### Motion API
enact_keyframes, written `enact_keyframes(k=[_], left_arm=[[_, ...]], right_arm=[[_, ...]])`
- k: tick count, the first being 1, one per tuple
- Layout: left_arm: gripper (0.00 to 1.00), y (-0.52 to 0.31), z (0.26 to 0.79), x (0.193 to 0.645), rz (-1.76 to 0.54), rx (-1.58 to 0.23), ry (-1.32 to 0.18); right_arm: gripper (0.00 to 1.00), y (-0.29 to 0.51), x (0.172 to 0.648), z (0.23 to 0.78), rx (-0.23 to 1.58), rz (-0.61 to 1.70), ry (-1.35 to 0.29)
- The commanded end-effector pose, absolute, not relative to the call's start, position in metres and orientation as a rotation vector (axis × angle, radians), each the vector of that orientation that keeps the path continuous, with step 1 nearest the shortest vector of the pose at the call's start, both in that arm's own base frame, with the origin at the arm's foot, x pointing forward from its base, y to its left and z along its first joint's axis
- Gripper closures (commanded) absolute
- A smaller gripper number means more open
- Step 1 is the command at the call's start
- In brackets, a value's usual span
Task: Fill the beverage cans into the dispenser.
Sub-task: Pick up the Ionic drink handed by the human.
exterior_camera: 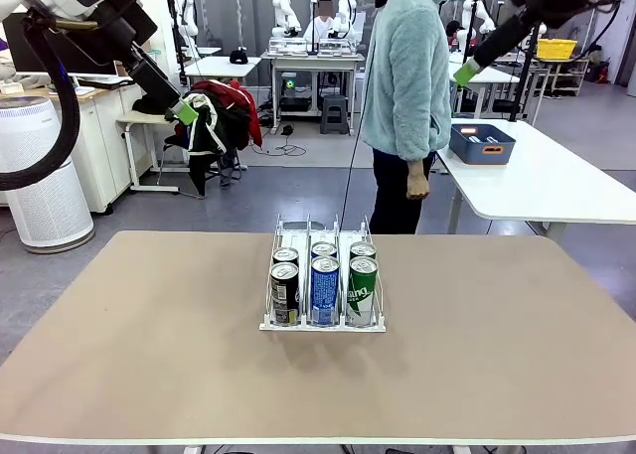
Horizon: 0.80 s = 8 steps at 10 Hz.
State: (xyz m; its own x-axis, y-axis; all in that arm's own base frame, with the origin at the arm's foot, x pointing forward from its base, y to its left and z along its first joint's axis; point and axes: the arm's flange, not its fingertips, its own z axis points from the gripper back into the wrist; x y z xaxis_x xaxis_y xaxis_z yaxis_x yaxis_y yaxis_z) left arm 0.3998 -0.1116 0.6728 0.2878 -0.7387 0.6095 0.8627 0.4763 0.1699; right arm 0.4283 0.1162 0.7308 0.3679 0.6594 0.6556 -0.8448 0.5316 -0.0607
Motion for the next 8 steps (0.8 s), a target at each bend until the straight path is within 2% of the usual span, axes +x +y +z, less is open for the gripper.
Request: enact_keyframes(k=[1,8], left_arm=[[0.00,-0.110,0.673,0.399,-1.081,-0.208,-0.682],[0.00,-0.110,0.673,0.399,-1.081,-0.208,-0.682]], right_arm=[[0.00,0.115,0.436,0.744,0.255,0.991,-0.698],[0.00,0.116,0.429,0.742,0.297,0.988,-0.703]])
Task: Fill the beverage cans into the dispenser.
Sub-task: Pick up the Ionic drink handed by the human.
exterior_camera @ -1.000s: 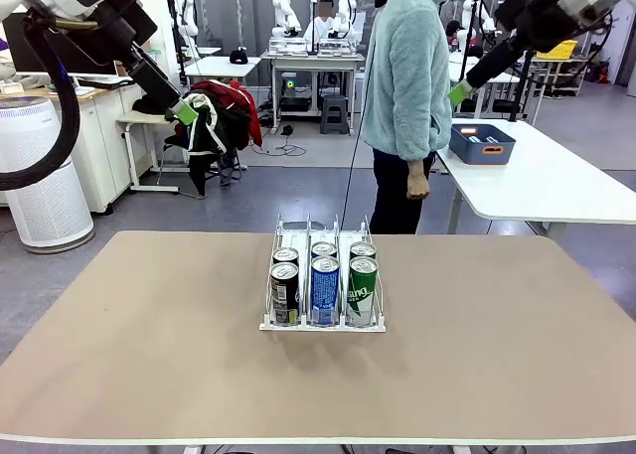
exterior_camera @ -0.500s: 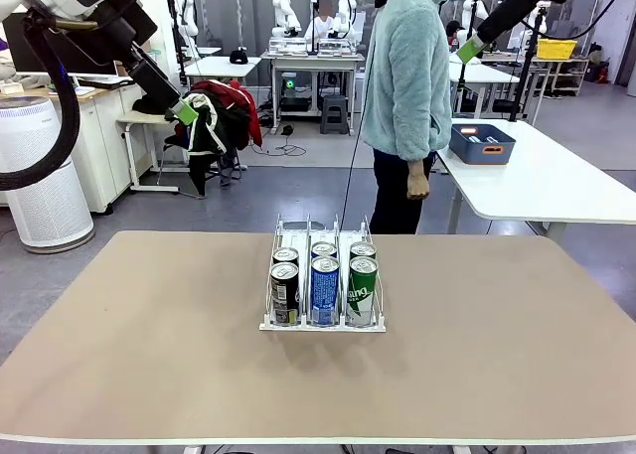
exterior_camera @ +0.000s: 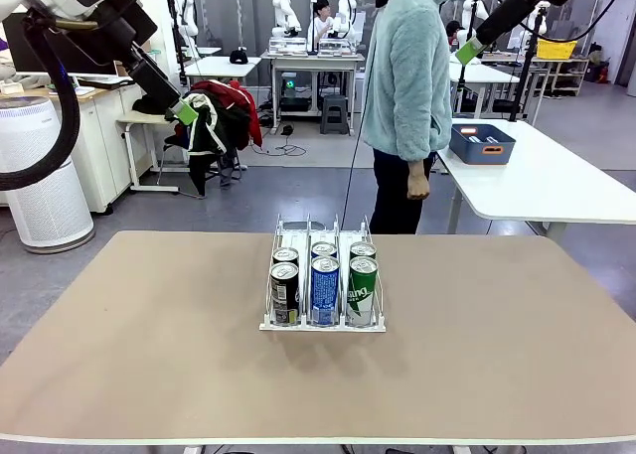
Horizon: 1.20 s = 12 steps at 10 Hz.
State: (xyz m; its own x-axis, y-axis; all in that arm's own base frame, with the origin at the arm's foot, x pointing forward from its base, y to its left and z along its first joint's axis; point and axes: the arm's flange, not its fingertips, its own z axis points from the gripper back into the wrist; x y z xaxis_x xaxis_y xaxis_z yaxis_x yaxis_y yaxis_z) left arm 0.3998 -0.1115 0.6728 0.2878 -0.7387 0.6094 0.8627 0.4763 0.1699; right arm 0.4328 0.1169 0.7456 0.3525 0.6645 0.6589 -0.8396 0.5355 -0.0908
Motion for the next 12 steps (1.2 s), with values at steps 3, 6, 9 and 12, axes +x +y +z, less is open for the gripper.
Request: enact_keyframes(k=[3,6,9,12], left_arm=[[0.00,-0.118,0.681,0.401,-1.062,-0.211,-0.684],[0.00,-0.116,0.703,0.396,-1.107,-0.320,-0.670],[0.00,-0.109,0.726,0.390,-1.139,-0.377,-0.733],[0.00,-0.112,0.730,0.386,-1.120,-0.336,-0.734]], right_arm=[[0.00,0.117,0.433,0.746,0.283,0.990,-0.705],[0.00,0.108,0.427,0.759,0.323,0.932,-0.710],[0.00,0.101,0.421,0.774,0.310,0.957,-0.701],[0.00,0.103,0.420,0.774,0.304,0.956,-0.716]])
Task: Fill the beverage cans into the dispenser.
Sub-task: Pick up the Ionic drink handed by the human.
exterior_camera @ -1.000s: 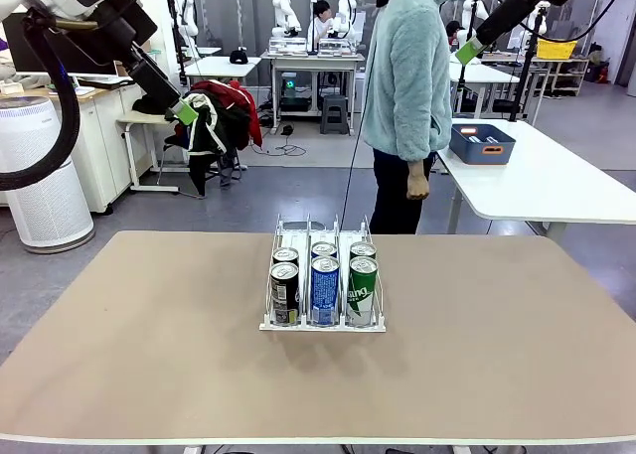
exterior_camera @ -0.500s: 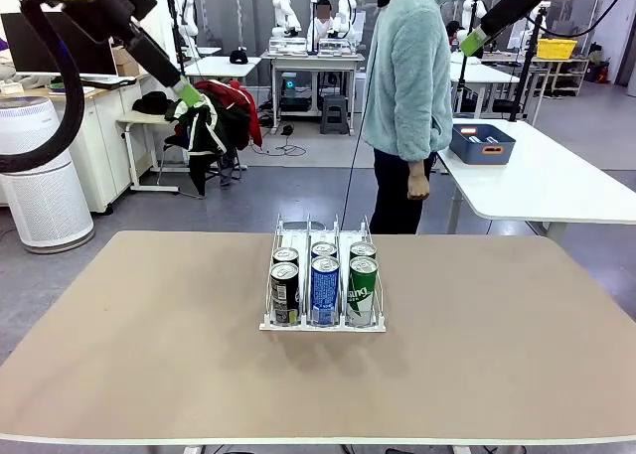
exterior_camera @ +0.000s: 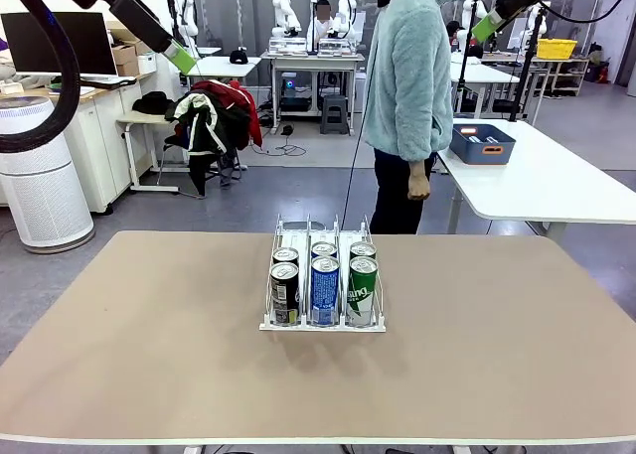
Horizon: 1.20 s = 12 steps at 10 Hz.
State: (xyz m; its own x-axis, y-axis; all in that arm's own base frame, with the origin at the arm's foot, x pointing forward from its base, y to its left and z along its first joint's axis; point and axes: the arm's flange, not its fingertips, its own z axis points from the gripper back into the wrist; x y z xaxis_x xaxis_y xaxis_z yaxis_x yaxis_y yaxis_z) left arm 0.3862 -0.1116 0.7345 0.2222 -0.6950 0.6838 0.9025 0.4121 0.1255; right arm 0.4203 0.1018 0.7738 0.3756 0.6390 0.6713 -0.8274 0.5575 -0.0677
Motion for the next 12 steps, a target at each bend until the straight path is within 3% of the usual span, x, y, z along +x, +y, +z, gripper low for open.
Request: enact_keyframes(k=[1,12], left_arm=[[0.00,-0.112,0.730,0.386,-1.120,-0.336,-0.734],[0.00,-0.116,0.771,0.377,-1.140,-0.310,-0.802]], right_arm=[[0.00,0.103,0.420,0.774,0.304,0.956,-0.716],[0.00,0.103,0.420,0.774,0.304,0.956,-0.716]])
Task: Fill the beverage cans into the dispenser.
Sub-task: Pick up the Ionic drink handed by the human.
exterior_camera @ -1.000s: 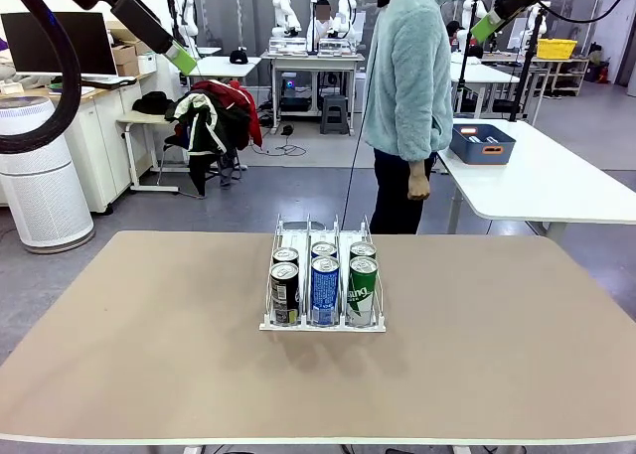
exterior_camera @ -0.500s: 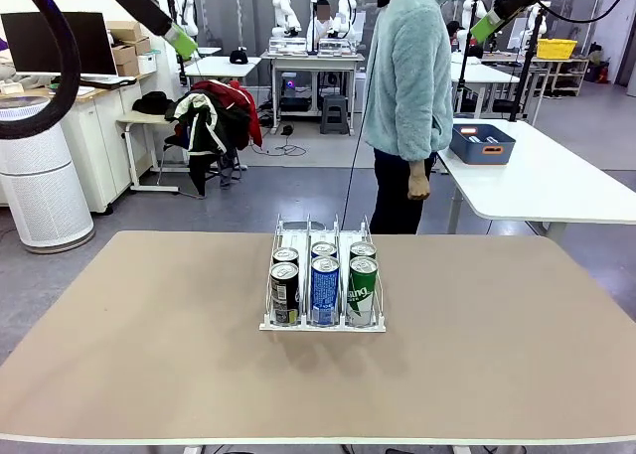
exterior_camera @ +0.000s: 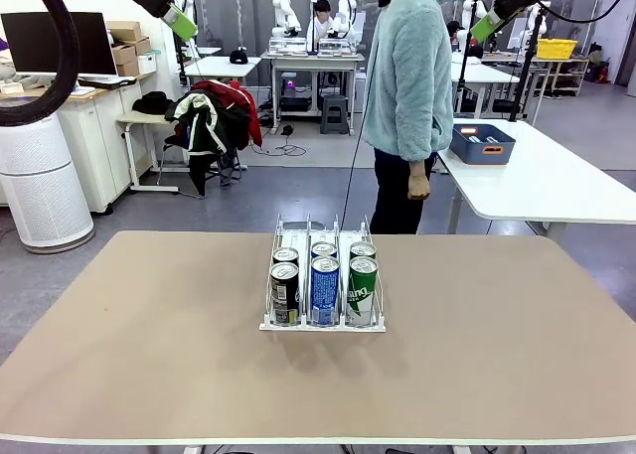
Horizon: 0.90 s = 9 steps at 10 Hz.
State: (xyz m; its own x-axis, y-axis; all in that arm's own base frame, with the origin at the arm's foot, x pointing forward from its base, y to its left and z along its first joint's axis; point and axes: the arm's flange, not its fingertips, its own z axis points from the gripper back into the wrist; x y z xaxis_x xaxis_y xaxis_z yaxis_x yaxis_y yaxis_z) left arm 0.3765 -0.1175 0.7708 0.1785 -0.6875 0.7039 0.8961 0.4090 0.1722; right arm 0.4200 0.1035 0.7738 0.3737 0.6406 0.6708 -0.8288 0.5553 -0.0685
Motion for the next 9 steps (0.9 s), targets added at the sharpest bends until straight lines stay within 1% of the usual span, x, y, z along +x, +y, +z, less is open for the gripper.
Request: enact_keyframes(k=[1,4,9], left_arm=[[0.00,-0.116,0.771,0.377,-1.140,-0.310,-0.802],[0.00,-0.116,0.771,0.377,-1.140,-0.310,-0.802],[0.00,-0.116,0.771,0.377,-1.140,-0.310,-0.802]], right_arm=[[0.00,0.104,0.420,0.774,0.301,0.959,-0.710],[0.00,0.102,0.400,0.790,0.293,0.888,-0.678],[0.00,0.102,0.382,0.793,0.263,0.854,-0.671]])
